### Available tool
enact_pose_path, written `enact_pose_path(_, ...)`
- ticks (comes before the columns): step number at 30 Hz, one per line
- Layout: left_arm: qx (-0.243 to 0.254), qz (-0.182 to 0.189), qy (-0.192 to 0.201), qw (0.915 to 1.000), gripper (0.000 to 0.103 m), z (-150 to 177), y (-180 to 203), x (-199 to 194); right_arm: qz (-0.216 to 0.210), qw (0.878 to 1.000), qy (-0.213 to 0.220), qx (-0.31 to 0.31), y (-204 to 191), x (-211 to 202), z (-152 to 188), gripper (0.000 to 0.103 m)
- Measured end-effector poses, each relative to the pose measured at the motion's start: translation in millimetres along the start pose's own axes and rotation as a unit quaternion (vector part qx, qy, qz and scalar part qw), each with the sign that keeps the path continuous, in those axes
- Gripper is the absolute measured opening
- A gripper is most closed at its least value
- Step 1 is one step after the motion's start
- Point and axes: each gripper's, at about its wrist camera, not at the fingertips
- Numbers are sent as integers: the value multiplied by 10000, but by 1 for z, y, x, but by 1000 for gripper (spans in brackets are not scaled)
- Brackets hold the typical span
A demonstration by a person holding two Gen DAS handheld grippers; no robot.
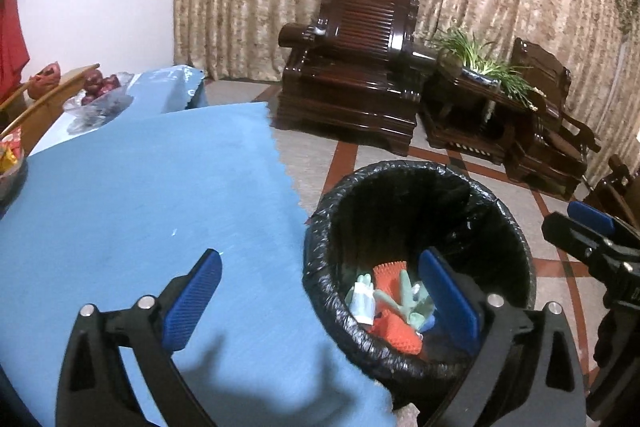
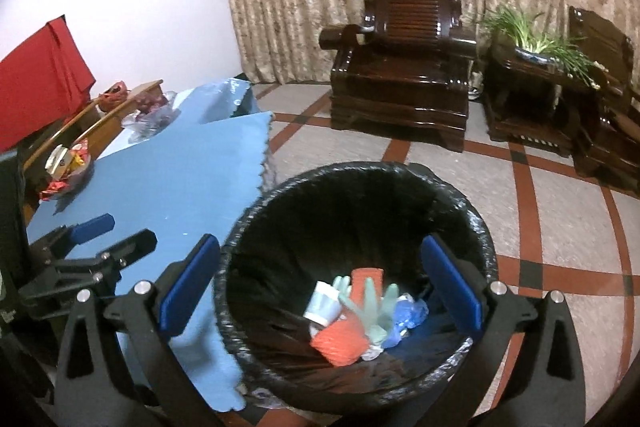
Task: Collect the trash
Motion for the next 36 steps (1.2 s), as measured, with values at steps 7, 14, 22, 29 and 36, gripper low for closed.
enact_pose_path(7,-35,-239,144,9996,97,3,-1,-30,-33,10000,39,-67,-18,-16,-2,98)
enact_pose_path(14,46,-464,358,9983,97,2,0,-56,-145,9997,118,-148,-31,-32,0,98)
enact_pose_path(22,6,-596,580,9965,97,-1,0,-79,-263,9988,269,-300,-44,-49,-2,98)
enact_pose_path(29,-39,-671,768,9948,97,-2,-1,-95,-287,9982,368,-381,-51,-58,-3,98)
enact_pose_path(36,-74,-698,868,9938,97,-2,-3,-105,-302,9974,458,-478,-57,-65,-2,98)
Point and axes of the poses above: each gripper's, at about its wrist camera, not at the fingertips, and x roughly the way its jaws point, y to its right, z to its underside, and after that the axes turned 15 degrees about x, right-handed
